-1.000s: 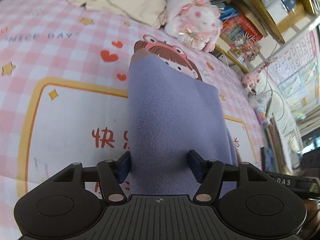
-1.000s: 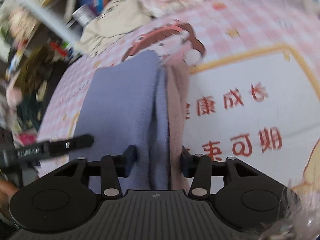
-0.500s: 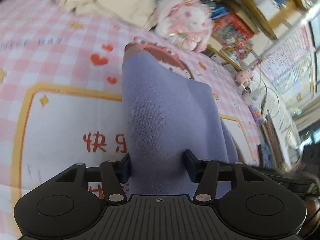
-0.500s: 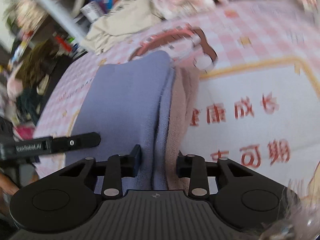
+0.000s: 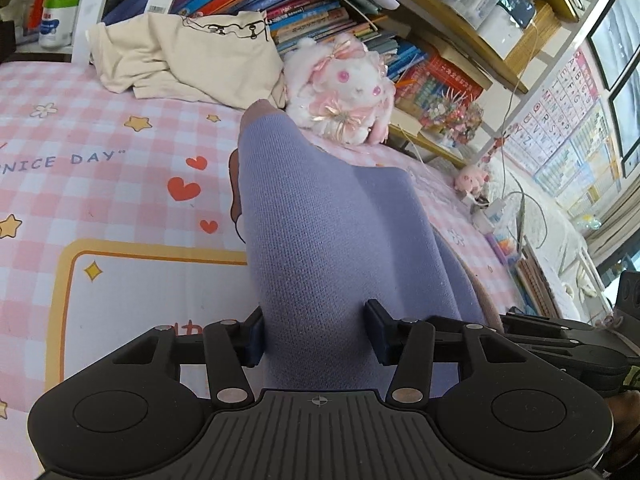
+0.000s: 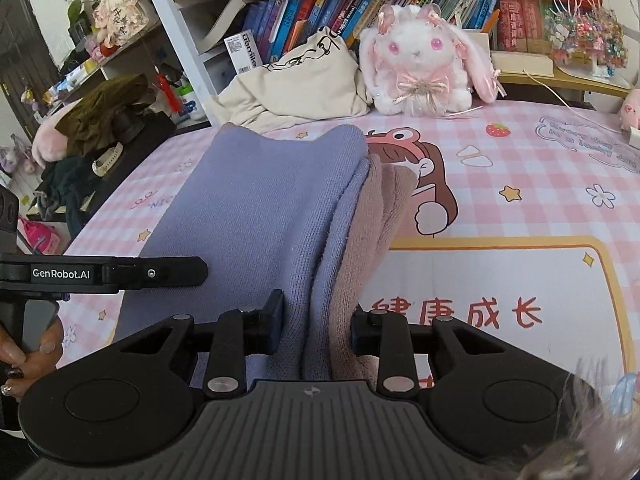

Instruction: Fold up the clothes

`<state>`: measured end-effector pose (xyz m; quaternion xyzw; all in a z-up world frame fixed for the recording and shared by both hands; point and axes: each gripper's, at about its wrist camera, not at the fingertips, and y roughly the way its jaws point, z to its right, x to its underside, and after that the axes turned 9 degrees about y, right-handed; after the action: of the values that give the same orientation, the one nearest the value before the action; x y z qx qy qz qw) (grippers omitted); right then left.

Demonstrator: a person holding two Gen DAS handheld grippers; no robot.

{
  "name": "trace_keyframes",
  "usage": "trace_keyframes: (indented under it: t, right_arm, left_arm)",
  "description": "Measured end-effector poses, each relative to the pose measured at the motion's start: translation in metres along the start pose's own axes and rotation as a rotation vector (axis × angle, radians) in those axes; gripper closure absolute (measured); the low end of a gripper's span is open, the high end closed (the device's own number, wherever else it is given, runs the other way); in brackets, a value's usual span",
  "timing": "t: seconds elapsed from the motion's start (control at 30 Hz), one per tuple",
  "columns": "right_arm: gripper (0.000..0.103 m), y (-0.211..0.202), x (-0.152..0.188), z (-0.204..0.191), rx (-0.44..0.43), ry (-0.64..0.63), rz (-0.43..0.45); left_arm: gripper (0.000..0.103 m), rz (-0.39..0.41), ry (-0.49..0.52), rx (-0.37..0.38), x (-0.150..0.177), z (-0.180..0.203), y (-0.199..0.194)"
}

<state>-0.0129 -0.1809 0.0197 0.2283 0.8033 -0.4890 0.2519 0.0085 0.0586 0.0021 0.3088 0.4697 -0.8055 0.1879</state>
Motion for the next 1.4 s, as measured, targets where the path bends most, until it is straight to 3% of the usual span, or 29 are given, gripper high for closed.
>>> trace_keyframes:
  t: [0.57, 1.13, 1.4]
  right_arm:
    - [0.075, 0.033, -0.032, 0.001, -0.031, 0.003, -0.024]
    - [0.074, 0.061, -0.064, -0.015, 0.036, 0.021, 0.022]
    - [0.074, 0.089, -0.088, -0.008, 0.038, 0.014, 0.01]
  left_arm:
    - [0.054, -0.006, -0.013, -0.03, -0.027, -0.02, 0.014]
    - [0.054, -0.006, 0.016, 0.044, -0.066, -0.059, 0.035]
    - [0.054, -0.01, -0.016, 0.03, -0.081, -0.072, 0.055]
